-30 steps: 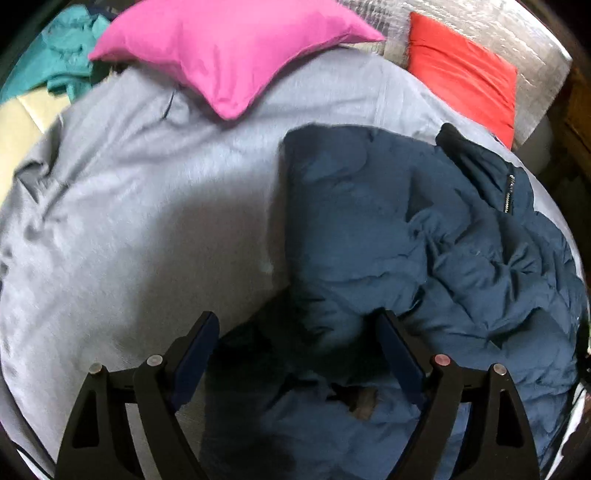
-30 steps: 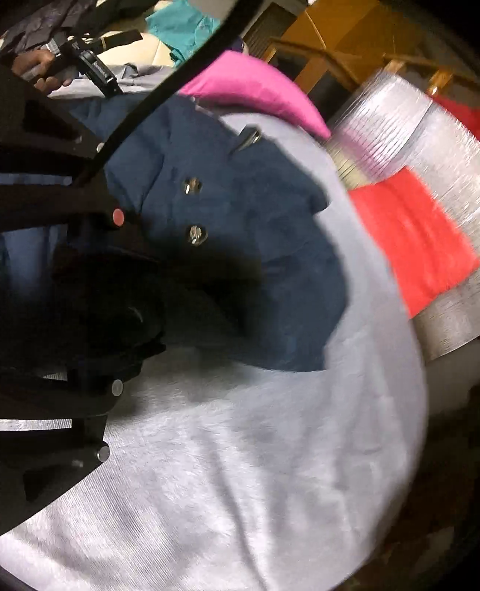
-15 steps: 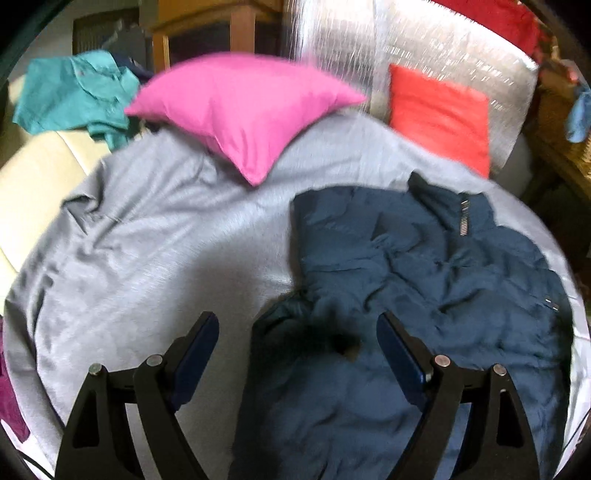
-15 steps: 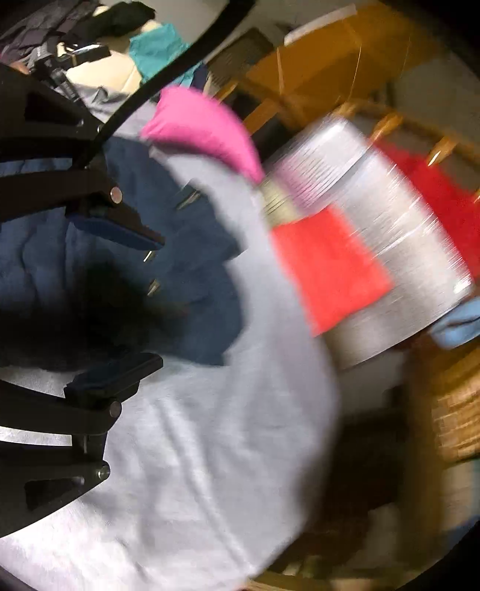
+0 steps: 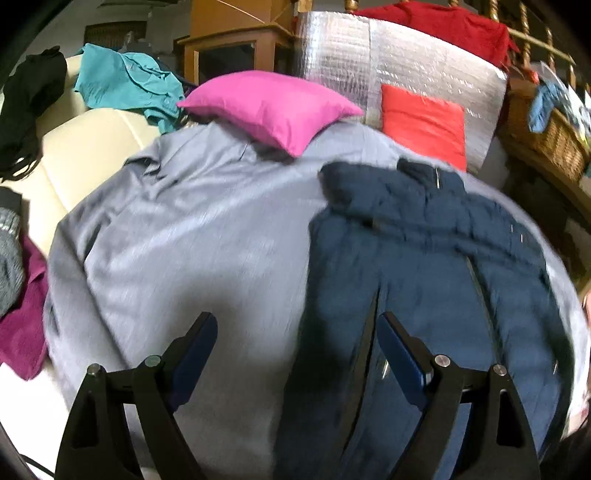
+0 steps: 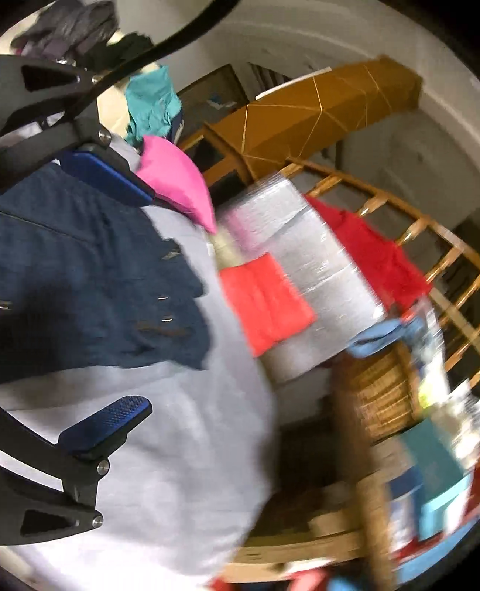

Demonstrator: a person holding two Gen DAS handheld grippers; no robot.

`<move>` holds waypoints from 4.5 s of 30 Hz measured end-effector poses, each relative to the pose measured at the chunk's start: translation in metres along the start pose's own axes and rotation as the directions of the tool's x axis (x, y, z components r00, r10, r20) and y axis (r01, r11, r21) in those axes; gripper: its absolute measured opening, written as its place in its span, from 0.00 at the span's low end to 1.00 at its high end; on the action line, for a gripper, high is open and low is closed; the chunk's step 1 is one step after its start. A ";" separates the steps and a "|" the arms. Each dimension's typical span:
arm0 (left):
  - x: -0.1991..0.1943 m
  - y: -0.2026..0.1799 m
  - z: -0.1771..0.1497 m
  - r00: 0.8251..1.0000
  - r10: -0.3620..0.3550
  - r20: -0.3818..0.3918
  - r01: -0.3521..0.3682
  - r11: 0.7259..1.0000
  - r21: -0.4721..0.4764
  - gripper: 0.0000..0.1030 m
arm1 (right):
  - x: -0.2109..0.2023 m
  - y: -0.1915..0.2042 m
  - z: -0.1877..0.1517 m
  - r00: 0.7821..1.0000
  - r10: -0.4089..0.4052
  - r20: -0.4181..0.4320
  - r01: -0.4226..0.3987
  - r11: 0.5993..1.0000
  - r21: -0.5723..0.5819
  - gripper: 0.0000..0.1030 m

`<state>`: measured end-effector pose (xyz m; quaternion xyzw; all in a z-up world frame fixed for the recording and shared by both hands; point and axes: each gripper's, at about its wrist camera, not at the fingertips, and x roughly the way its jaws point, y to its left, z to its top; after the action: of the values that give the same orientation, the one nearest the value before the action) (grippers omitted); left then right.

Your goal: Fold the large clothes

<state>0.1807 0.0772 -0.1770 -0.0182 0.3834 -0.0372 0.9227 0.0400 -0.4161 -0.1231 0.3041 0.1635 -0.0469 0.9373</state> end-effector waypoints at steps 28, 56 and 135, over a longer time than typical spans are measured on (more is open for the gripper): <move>-0.009 -0.044 -0.066 0.996 0.081 -0.034 -0.068 0.958 0.280 0.86 | 0.046 -0.051 -0.113 0.833 -0.183 -0.522 0.210 0.978 -0.008 0.71; 0.026 -0.019 -0.075 0.950 -0.106 -0.294 0.136 0.987 0.083 0.86 | 0.014 -0.081 -0.108 0.860 -0.170 -0.482 0.239 0.967 0.085 0.77; 0.027 -0.043 -0.090 0.875 -0.403 -0.269 0.431 0.901 0.050 0.73 | 0.068 -0.047 -0.162 0.727 0.292 -0.622 -0.118 0.945 0.305 0.81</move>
<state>0.1337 0.0314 -0.2564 -0.0456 0.4817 -0.2580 0.8363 0.0507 -0.3587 -0.2951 0.4303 0.4413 0.1482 0.7734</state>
